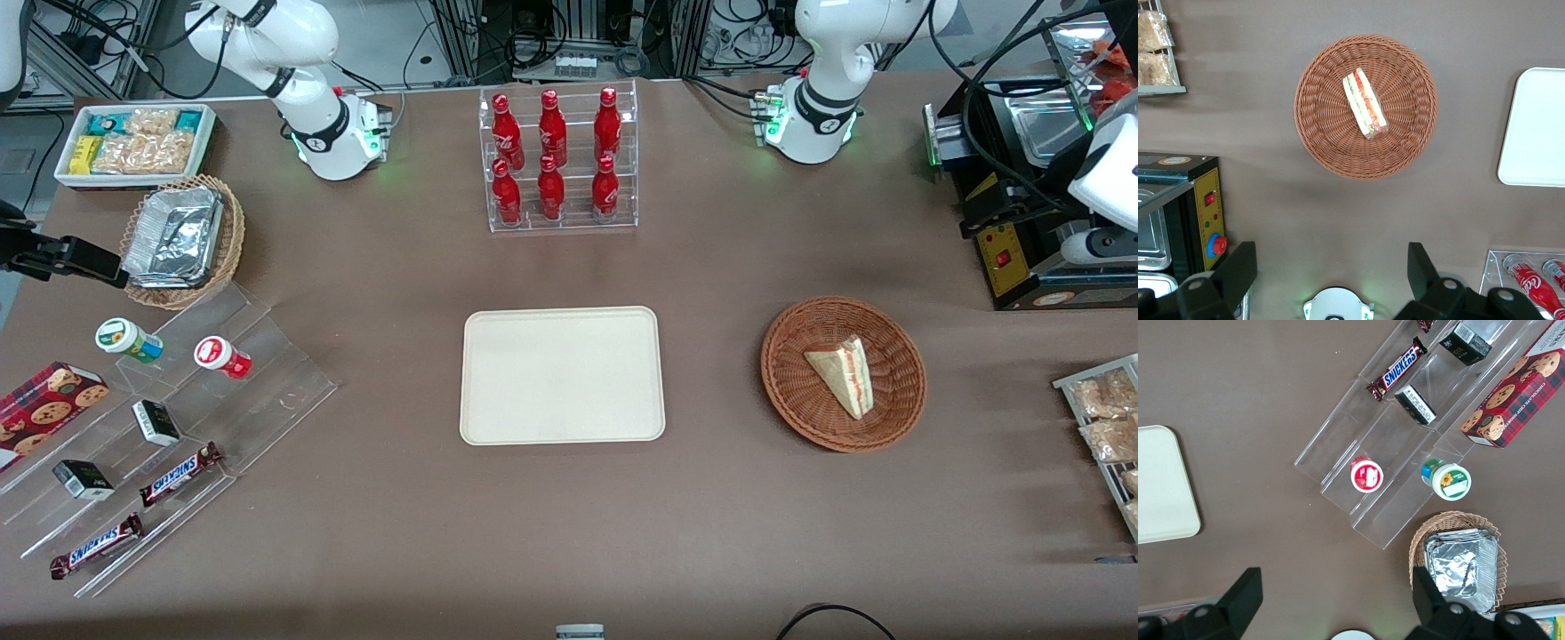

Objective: Place sandwich from basket to tray
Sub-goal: 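Move the left gripper over the wrapped sandwich in the wicker basket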

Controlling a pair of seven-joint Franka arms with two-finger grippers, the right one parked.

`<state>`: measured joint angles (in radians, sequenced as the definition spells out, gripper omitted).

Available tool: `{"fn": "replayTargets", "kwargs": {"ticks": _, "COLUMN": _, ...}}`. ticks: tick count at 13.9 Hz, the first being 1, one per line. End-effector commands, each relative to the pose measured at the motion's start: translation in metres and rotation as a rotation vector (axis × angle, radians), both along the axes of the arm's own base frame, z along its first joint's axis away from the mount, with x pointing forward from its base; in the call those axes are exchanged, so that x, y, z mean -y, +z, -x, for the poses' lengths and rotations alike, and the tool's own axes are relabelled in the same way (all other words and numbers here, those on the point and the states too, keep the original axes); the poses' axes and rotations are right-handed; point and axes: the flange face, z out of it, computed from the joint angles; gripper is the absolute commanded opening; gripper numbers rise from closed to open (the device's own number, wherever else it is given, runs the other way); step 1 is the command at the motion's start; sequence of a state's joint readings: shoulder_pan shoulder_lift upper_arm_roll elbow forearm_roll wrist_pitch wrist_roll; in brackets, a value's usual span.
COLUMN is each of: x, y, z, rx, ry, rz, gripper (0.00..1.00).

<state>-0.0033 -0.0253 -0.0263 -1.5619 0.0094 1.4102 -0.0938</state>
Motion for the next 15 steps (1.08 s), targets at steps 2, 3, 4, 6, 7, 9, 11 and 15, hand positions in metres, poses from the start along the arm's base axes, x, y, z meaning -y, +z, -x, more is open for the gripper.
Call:
{"fn": "replayTargets", "kwargs": {"ticks": 2, "x": -0.002, "y": 0.003, "z": 0.003, "rx": -0.005, "ry": 0.007, "rz": -0.016, "gripper": 1.00}}
{"fn": "replayTargets", "kwargs": {"ticks": 3, "x": -0.002, "y": -0.005, "z": 0.002, "rx": -0.017, "ry": 0.010, "rz": -0.017, "gripper": 1.00}}
{"fn": "replayTargets", "kwargs": {"ticks": 4, "x": -0.002, "y": -0.015, "z": 0.001, "rx": -0.023, "ry": 0.009, "rz": -0.016, "gripper": 1.00}}
{"fn": "replayTargets", "kwargs": {"ticks": 6, "x": -0.002, "y": -0.042, "z": -0.002, "rx": -0.023, "ry": 0.014, "rz": -0.016, "gripper": 1.00}}
{"fn": "replayTargets", "kwargs": {"ticks": 7, "x": -0.002, "y": -0.058, "z": 0.000, "rx": -0.018, "ry": 0.035, "rz": -0.021, "gripper": 1.00}}
{"fn": "replayTargets", "kwargs": {"ticks": 9, "x": 0.002, "y": -0.087, "z": 0.000, "rx": 0.001, "ry": 0.116, "rz": -0.032, "gripper": 1.00}}
{"fn": "replayTargets", "kwargs": {"ticks": 11, "x": 0.006, "y": -0.115, "z": 0.000, "rx": 0.036, "ry": 0.171, "rz": -0.036, "gripper": 1.00}}
{"fn": "replayTargets", "kwargs": {"ticks": 15, "x": 0.023, "y": -0.172, "z": 0.004, "rx": 0.099, "ry": 0.281, "rz": -0.042, "gripper": 1.00}}
